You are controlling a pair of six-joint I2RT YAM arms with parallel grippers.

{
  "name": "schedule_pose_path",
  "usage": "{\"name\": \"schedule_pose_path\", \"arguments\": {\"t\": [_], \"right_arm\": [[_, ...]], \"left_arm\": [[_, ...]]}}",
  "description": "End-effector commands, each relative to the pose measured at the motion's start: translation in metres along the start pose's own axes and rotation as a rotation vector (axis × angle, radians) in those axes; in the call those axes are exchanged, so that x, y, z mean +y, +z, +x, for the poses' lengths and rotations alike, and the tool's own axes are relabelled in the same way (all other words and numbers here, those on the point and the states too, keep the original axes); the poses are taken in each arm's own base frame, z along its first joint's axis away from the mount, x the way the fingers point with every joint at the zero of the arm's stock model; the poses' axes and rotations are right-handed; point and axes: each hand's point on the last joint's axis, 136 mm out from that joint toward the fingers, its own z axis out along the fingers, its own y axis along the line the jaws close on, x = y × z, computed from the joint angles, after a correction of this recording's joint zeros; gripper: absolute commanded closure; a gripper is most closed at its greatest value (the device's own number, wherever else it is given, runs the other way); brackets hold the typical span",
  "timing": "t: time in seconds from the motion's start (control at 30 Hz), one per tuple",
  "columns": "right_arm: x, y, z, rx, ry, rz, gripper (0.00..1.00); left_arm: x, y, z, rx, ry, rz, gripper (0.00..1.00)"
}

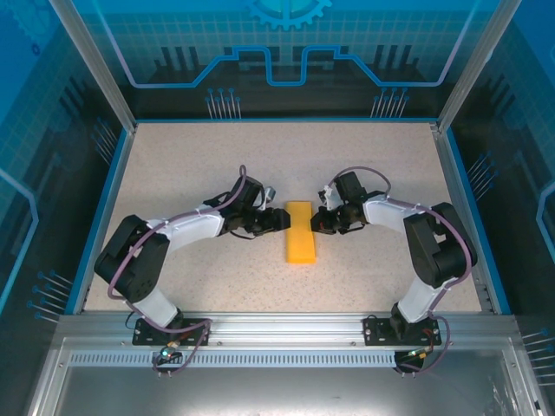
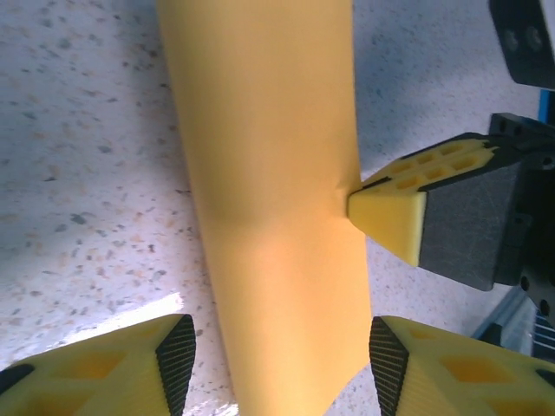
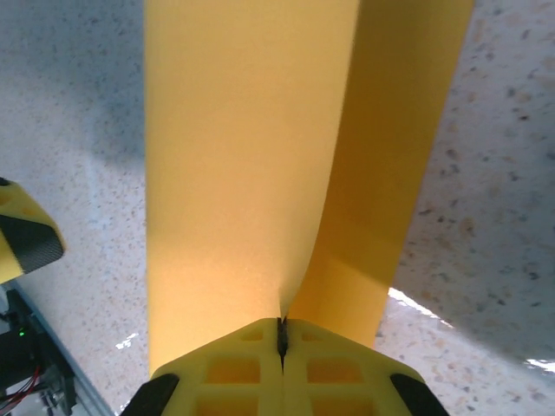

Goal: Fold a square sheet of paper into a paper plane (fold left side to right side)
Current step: First fold in half a square sheet of paper at the center of the table.

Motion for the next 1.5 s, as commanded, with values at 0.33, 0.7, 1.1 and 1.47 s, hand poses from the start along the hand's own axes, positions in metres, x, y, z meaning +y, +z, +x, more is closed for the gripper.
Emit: {"name": "schedule_pose_path", "arguments": {"t": [0.33,0.7,1.1,1.47], "right_arm": [[-0.013,0.01,0.005,0.029,0.0,0.067,1.0],[-0.012,0.018,0.009,0.054,-0.016,0.066,0.96],[-0.02,-0.027,-0.01,-0.135,-0.062,0.2,0.52],[-0.042,-0.074,-0.005,-0.289,-0.028,0.286,0.38]], "left_arm": [[0.012,0.035,0.002,0.057,-0.045,-0.155,0.4],[0.024,0.052,0.009,0.097,-0.053,-0.228,0.49],[0.035,0.062,0.015,0.131,-0.054,-0.274,0.57],[0.039,0.062,0.019,0.146,-0.034,-0.312,0.56]]}}
